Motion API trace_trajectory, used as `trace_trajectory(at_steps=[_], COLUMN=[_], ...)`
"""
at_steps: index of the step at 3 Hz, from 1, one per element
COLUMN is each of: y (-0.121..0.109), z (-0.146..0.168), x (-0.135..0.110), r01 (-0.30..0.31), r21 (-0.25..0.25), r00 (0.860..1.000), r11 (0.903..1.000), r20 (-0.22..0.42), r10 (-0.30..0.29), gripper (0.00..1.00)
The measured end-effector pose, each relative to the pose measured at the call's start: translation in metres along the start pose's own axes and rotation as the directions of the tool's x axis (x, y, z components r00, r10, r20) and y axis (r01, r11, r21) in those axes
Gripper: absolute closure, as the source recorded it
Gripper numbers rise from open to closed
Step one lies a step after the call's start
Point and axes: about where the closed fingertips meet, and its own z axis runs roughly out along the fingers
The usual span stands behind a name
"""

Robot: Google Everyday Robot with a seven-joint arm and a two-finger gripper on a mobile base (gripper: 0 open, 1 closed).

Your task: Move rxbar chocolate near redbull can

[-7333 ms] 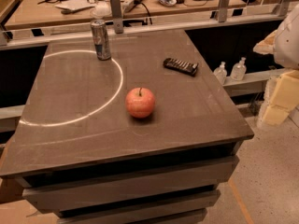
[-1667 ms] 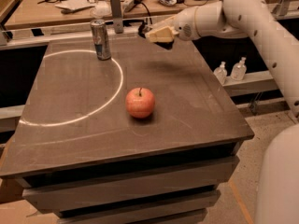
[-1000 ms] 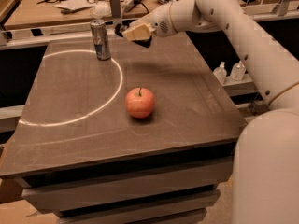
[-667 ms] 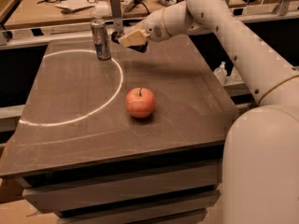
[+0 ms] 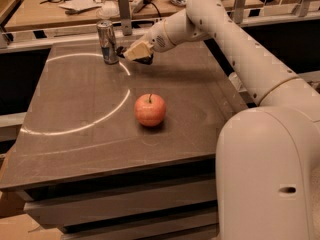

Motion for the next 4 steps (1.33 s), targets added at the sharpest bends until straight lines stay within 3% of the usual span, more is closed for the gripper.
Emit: trace_trajectory(at_steps=[1, 2, 4], y=[-0.002, -0.009, -0.014], z=[0.011, 0.017, 0.022], x=[0.005, 0.010, 0.017], r01=[-0.001, 0.009, -0.001], r21=[-0.003, 0.033, 0.082], r00=[0.999, 0.993, 0.983], r11=[1.0000, 0.9994, 0.9967], r20=[-0.055, -0.122, -0.185], r10=[0.001, -0.005, 0.016], gripper=[0.75, 0.44, 0.00])
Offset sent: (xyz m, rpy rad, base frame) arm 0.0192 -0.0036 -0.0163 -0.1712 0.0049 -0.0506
